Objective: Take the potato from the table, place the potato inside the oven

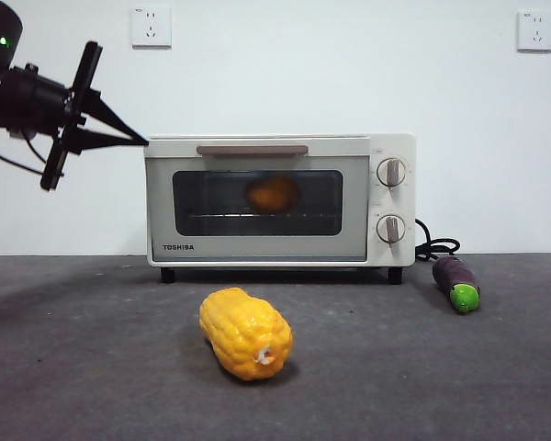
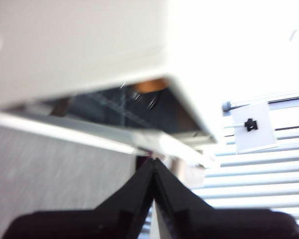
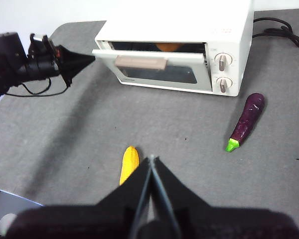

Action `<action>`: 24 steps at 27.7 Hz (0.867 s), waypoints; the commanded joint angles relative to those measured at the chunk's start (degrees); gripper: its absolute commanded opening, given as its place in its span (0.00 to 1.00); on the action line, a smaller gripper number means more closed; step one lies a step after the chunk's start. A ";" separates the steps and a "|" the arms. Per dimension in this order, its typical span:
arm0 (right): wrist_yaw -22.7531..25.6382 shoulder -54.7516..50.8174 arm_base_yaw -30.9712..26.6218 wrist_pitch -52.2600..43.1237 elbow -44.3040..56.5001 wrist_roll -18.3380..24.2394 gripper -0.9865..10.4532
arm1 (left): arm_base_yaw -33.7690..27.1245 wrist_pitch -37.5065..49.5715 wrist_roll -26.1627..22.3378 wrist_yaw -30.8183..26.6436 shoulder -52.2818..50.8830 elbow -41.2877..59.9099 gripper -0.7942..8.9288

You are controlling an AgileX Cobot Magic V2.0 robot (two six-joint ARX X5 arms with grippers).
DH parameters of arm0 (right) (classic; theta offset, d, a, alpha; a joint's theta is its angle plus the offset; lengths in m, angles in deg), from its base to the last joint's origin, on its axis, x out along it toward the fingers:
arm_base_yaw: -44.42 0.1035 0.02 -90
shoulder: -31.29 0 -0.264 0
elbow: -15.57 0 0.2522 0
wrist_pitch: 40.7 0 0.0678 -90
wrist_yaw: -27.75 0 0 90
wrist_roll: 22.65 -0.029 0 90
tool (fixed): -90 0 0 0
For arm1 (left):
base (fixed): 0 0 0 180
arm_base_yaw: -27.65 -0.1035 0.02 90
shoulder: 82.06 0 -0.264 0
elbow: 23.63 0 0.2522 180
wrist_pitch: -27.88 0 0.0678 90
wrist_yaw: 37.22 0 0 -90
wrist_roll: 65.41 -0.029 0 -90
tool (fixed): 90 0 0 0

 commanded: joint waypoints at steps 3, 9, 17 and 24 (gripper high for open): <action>0.09 0.02 0.04 1.27 0.09 -0.46 0.09 | -0.09 0.35 0.37 0.20 0.31 -1.86 0.07; 0.76 0.02 0.04 1.27 0.09 0.76 0.09 | -0.09 0.37 -0.57 4.76 -0.48 -2.25 0.07; 2.64 0.02 0.04 1.27 0.09 5.07 0.09 | -0.09 -0.28 -3.52 6.14 -10.19 -2.25 0.07; 2.64 0.02 0.04 1.27 0.09 6.49 0.09 | -0.11 -6.23 -11.15 5.44 -24.83 -2.25 0.07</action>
